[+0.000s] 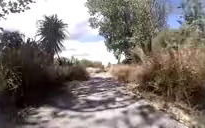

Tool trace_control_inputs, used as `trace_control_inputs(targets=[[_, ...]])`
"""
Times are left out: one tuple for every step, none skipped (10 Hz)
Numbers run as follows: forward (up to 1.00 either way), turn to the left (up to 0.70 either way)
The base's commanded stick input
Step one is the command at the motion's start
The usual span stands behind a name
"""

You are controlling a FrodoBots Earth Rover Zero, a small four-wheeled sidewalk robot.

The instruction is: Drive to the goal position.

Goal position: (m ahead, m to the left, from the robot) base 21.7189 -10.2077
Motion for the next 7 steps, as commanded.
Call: trace_control_inputs(targets=[[0.85, 0.06], [0.85, 0.06], [0.85, 0.06], [0.85, 0.06], [0.85, 0.06], [0.85, 0.06], [0.85, 0.06]])
